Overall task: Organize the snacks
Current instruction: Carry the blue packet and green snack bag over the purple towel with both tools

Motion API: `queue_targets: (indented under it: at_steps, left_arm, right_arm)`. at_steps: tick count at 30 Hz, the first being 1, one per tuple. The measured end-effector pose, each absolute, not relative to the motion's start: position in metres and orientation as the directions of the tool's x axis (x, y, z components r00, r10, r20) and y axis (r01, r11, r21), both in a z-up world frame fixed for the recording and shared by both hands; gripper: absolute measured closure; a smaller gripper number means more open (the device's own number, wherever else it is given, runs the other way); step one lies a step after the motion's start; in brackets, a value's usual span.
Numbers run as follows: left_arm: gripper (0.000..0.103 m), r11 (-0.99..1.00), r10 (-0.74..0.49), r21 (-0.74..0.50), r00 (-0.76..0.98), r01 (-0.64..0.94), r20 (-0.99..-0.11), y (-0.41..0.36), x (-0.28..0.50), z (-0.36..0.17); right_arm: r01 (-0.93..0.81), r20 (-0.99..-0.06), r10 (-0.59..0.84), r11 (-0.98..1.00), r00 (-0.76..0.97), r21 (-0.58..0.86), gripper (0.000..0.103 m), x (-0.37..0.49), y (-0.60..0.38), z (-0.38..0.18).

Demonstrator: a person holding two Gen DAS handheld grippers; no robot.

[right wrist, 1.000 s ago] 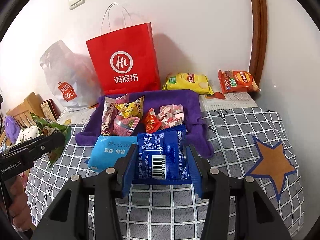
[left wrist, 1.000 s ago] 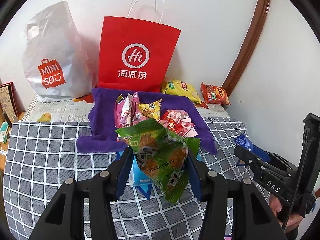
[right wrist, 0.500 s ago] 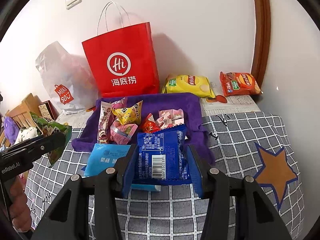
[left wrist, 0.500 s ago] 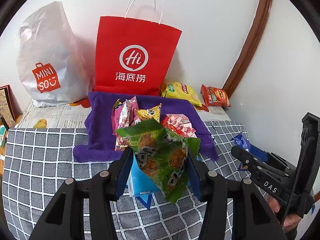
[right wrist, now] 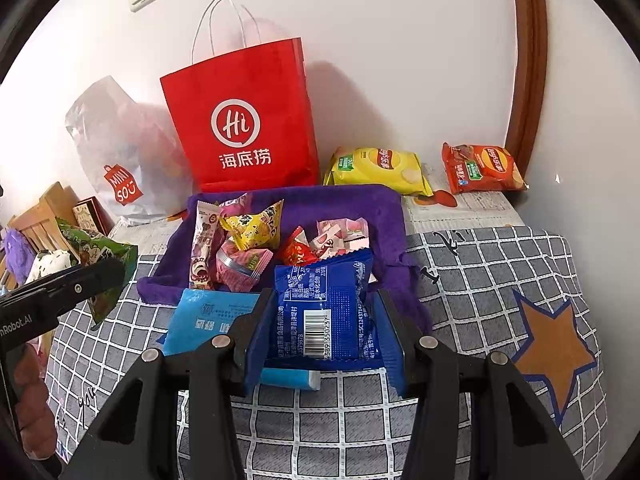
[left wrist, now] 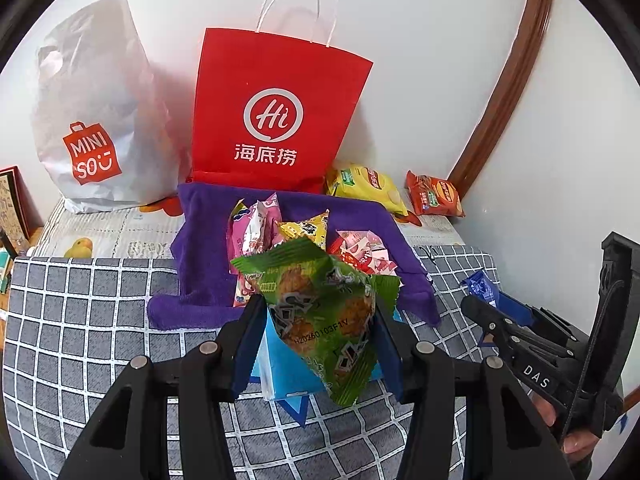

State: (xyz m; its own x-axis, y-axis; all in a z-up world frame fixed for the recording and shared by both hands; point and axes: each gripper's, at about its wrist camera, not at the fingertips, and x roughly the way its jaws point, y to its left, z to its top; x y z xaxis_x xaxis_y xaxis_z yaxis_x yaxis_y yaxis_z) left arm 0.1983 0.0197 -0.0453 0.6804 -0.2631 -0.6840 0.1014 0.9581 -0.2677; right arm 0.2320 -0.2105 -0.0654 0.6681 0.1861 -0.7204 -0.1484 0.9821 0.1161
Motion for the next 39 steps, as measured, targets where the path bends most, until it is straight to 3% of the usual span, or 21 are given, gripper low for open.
queue_targets:
  at_steps: [24,39]
  left_arm:
    - [0.053,0.958,-0.262,-0.266,0.693,0.105,-0.671,0.026,0.208,-0.040]
    - [0.053,0.962,-0.251,-0.255,0.678,0.096,-0.691,0.030,0.255,-0.057]
  right_arm:
    - [-0.156,-0.701,0.184,0.982,0.689,0.104,0.055,0.240,-0.208,-0.061]
    - [-0.172,-0.706,0.184,0.981,0.684,0.089,0.055,0.285,-0.203,-0.073]
